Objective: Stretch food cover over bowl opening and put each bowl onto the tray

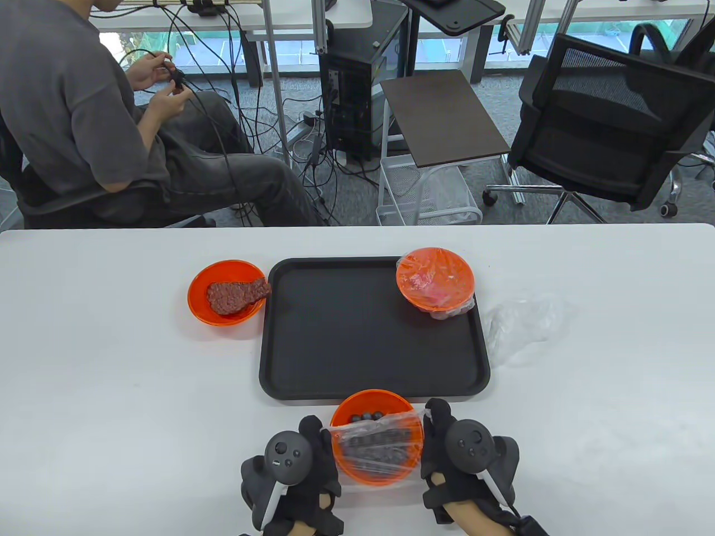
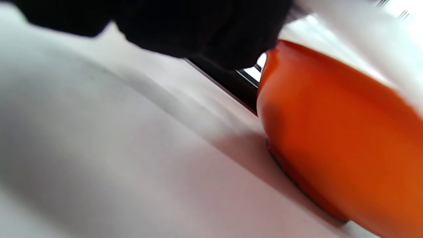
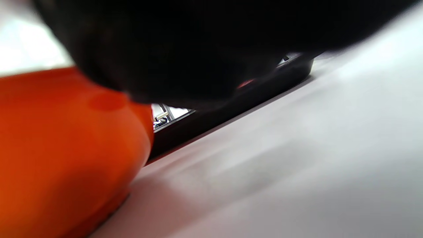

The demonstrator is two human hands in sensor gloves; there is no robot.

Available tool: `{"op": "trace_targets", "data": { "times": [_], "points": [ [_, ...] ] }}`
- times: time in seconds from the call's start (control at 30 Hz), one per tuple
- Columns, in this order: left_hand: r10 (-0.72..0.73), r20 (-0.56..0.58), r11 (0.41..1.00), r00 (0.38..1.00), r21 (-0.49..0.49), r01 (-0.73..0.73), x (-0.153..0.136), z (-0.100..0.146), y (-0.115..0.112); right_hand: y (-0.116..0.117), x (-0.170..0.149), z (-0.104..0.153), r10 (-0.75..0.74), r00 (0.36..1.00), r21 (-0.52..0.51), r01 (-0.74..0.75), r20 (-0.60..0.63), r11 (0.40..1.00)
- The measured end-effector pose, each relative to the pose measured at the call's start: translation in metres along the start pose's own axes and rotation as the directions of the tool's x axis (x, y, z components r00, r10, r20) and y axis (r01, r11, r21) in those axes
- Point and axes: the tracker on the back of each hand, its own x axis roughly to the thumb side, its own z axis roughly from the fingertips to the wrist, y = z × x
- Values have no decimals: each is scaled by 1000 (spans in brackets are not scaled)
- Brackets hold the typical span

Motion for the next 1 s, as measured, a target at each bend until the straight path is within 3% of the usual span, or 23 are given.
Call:
{"op": "trace_targets", "data": {
  "times": [0.53,1.0],
  "points": [
    [37,-58,994,998,-100,-43,-6,-11,-3,5,-4,-14,-7,997,121,16,-72,992],
    [227,-108,935,968,-253,-247,-20,-32,-5,11,-19,-33,-151,979,325,187,-133,927]
  ]
}}
